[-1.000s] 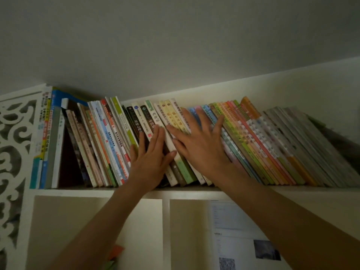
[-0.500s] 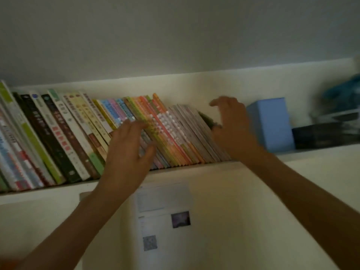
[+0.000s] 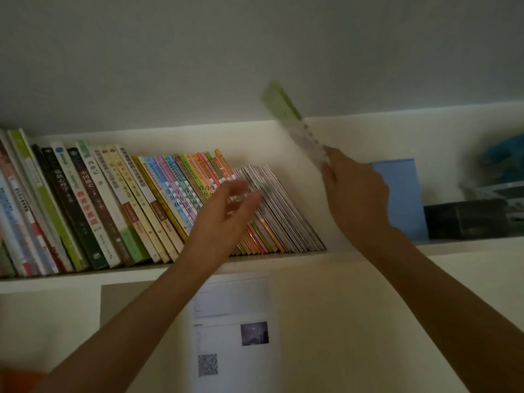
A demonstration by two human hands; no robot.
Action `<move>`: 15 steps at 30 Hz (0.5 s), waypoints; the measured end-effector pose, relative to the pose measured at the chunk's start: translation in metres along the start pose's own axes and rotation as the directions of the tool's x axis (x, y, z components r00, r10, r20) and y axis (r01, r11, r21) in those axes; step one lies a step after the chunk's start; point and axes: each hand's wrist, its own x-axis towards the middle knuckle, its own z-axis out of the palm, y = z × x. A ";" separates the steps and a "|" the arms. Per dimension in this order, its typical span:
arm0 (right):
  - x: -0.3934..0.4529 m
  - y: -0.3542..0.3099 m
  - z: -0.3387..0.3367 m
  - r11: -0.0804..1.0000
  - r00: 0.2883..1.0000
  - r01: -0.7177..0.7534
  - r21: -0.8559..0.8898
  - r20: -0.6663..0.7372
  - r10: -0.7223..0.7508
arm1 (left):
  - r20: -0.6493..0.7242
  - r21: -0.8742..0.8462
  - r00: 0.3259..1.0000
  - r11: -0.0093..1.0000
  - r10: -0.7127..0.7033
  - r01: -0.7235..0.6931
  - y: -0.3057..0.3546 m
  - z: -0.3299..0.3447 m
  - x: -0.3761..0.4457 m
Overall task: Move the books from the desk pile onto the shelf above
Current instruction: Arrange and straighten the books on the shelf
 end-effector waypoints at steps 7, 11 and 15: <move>-0.025 -0.088 -0.005 0.971 0.971 0.233 0.046 0.033 -0.235 | -0.026 -0.418 1.000 0.908 0.002 -0.012 0.040 -0.004 0.004; -0.037 -0.098 0.012 0.842 0.928 0.283 0.460 0.089 -0.361 | -0.293 -0.484 0.952 0.872 -0.086 -0.070 0.030 -0.019 -0.008; -0.018 -0.054 0.027 0.892 0.935 -0.012 0.451 0.320 -0.150 | -0.477 -0.367 0.868 0.928 -0.134 -0.059 0.020 -0.052 -0.018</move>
